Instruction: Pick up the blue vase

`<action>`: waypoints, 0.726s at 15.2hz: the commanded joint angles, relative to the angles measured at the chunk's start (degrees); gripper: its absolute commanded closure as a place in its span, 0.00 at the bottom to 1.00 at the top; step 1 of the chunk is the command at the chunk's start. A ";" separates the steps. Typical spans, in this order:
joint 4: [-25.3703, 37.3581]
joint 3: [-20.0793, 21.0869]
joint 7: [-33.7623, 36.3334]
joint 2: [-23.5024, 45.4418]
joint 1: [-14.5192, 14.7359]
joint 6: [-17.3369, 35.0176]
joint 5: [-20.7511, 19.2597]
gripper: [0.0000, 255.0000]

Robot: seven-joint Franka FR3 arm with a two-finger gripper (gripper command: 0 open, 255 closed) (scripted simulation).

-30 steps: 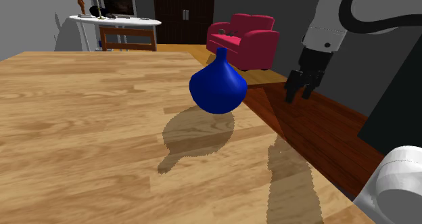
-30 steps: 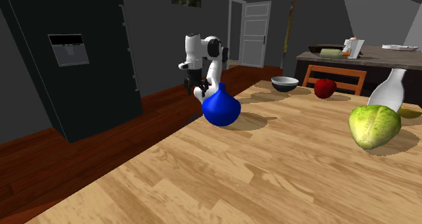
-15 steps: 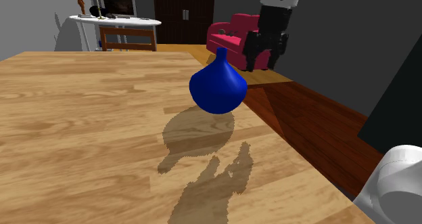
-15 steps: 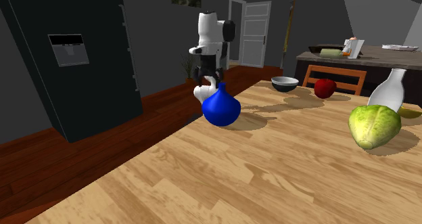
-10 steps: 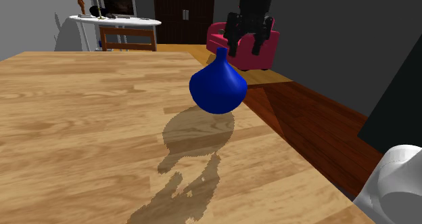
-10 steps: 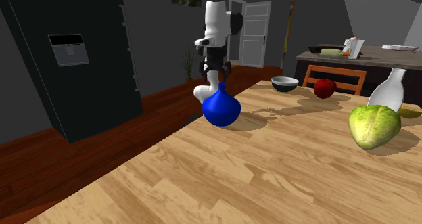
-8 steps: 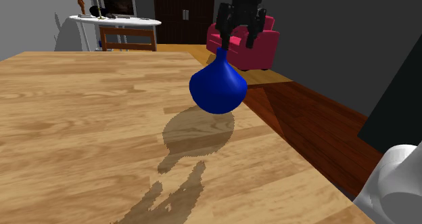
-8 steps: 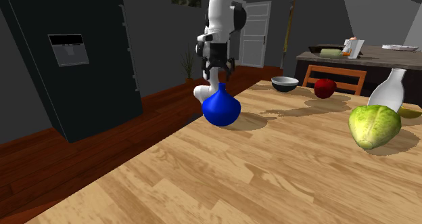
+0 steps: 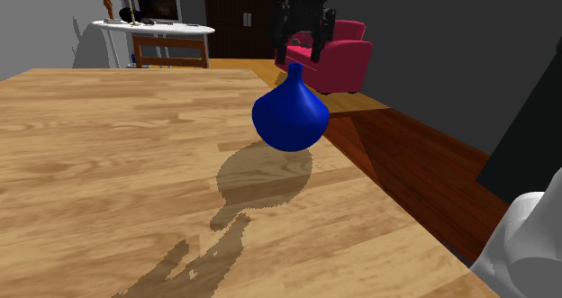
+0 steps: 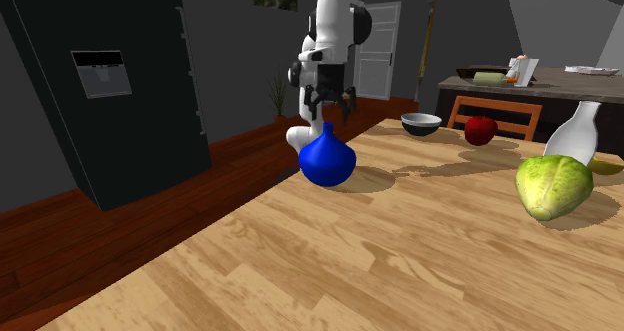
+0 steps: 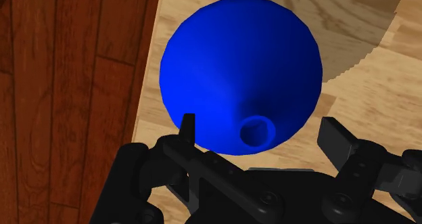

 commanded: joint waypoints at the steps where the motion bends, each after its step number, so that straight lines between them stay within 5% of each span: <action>1: -3.13 -0.15 -0.19 -1.22 -0.09 1.99 0.37 0.00; 4: -5.29 -0.27 -0.34 -1.97 -0.15 3.43 0.59 0.00; 5: -5.37 -0.29 -0.38 -2.04 -0.17 3.45 0.61 1.00; 11: -5.39 -0.28 -0.36 -2.09 -0.16 3.42 0.63 1.00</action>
